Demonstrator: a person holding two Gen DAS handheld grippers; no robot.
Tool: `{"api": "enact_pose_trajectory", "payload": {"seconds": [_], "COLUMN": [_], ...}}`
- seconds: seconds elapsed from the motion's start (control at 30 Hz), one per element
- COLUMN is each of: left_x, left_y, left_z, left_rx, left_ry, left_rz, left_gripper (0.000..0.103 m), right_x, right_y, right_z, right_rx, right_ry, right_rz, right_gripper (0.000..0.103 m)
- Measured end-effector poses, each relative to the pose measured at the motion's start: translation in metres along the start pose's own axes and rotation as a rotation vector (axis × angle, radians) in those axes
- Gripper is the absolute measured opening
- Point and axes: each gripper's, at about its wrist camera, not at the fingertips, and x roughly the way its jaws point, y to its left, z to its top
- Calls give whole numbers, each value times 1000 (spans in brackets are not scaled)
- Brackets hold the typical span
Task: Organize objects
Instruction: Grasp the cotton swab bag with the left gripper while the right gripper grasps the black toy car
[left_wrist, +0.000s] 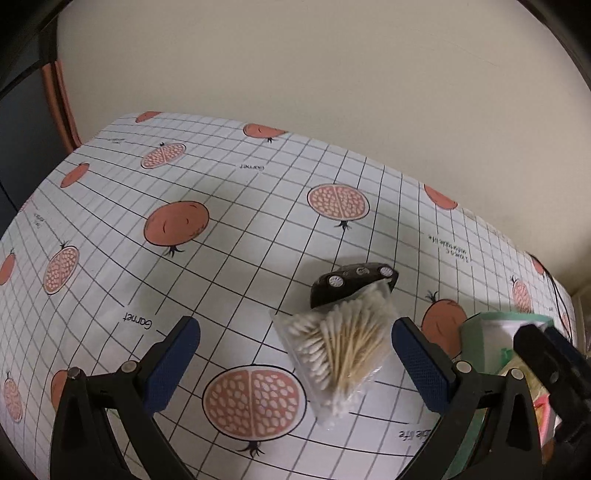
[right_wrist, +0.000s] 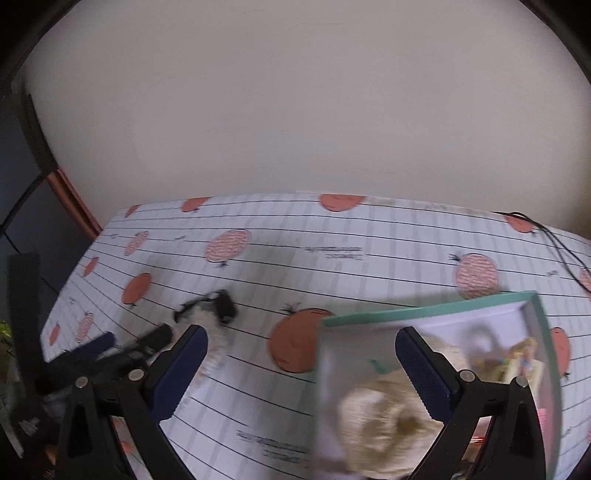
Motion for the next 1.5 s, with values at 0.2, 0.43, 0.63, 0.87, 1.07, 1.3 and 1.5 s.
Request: {"api": "enact_pose_trajectory", "payload": {"seconds": [0.2,0.43,0.63,0.87,1.07,1.3,1.5], "left_x": [18,30,37,40,36,31,29], "left_y": [1,-21,-25,-26,-22,-12,7], "left_z": [-6,-13,-14,-17,-15,-10,-6], "left_rx": [27,91,65,61,41,26,-33], "left_ry": [45,65,68,70,71,81,105], "left_rz": [-27,-34,-41,-44,-61,-91,-165], "left_gripper": [103,103,103,95,76,59,55], "right_x": [11,23,30,39,46,53,61], "right_y": [19,31,35,35,42,56,63], "right_z": [2,4,9,10,9,14,18], "right_rx": [-23,-52,-71,-80,-92,-96,-80], "right_ry": [-15,12,32,54,71,77,83], "right_rz": [-73,-96,-127,-149,-149,-105,-61], "right_gripper": [103,103,102,102,103,103,102]}}
